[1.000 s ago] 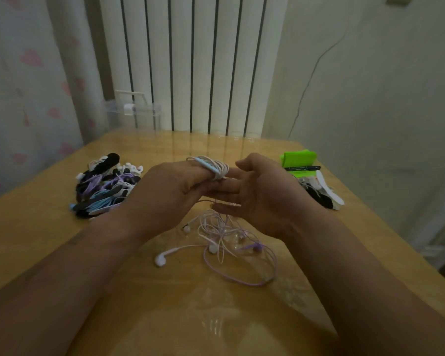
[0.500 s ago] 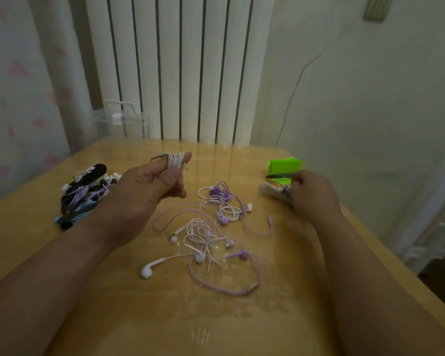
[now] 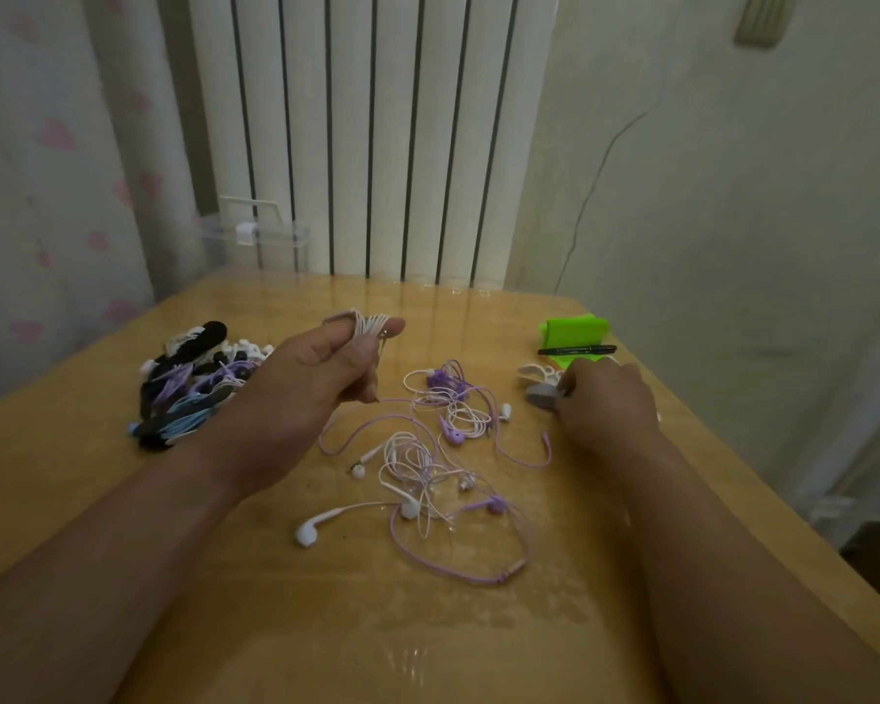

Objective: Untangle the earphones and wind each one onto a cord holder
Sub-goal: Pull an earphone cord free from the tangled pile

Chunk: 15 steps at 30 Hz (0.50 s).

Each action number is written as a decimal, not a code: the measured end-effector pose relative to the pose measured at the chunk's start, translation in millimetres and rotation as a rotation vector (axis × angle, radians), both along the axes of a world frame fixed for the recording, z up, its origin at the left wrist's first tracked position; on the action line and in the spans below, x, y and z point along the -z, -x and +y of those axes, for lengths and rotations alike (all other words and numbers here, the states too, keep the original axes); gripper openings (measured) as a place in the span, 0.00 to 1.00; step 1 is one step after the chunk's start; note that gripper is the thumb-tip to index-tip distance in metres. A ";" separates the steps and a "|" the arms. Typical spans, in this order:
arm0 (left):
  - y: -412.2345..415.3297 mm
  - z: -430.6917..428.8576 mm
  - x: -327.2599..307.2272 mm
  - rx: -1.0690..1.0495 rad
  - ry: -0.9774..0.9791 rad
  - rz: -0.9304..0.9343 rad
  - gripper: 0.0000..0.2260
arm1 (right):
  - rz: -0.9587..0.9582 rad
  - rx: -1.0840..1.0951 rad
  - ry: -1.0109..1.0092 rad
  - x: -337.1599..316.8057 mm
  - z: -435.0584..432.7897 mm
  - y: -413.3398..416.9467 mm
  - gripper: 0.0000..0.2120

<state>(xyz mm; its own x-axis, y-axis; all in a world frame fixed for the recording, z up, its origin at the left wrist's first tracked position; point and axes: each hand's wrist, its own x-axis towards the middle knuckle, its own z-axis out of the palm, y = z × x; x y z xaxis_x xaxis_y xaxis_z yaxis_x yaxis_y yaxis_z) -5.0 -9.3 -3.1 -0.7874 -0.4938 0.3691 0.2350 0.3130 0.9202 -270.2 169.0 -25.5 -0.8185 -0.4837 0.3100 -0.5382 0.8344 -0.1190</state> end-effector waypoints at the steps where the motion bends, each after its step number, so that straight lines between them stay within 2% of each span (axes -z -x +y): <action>1: 1.3 0.4 1.0 -0.006 0.006 -0.017 0.17 | 0.015 0.013 -0.021 0.2 -0.5 -1.3 0.09; 3: 3.2 1.4 2.0 -0.003 -0.030 -0.024 0.15 | 0.064 0.024 0.002 -2.8 -2.6 -5.4 0.08; 4: 4.2 2.3 1.7 0.009 -0.079 -0.016 0.15 | 0.081 0.002 0.100 -7.1 -3.9 -9.6 0.08; 6: 6.4 3.6 0.6 0.061 -0.252 0.021 0.15 | 0.011 -0.108 0.445 -20.2 -5.6 -26.4 0.08; 8: 6.9 3.5 -0.2 0.136 -0.426 0.079 0.15 | -0.308 -0.261 0.810 -35.6 -11.8 -57.5 0.06; 10: 6.5 2.9 -1.7 0.203 -0.535 0.118 0.16 | -0.754 -0.428 0.984 -45.4 -19.9 -93.0 0.06; 12: 5.1 1.4 -2.9 0.260 -0.604 0.143 0.16 | -1.090 -0.547 1.026 -49.6 -26.1 -122.1 0.09; 15: 3.4 -1.5 -2.9 0.317 -0.632 0.166 0.16 | -1.392 -0.609 1.001 -50.8 -30.6 -148.1 0.11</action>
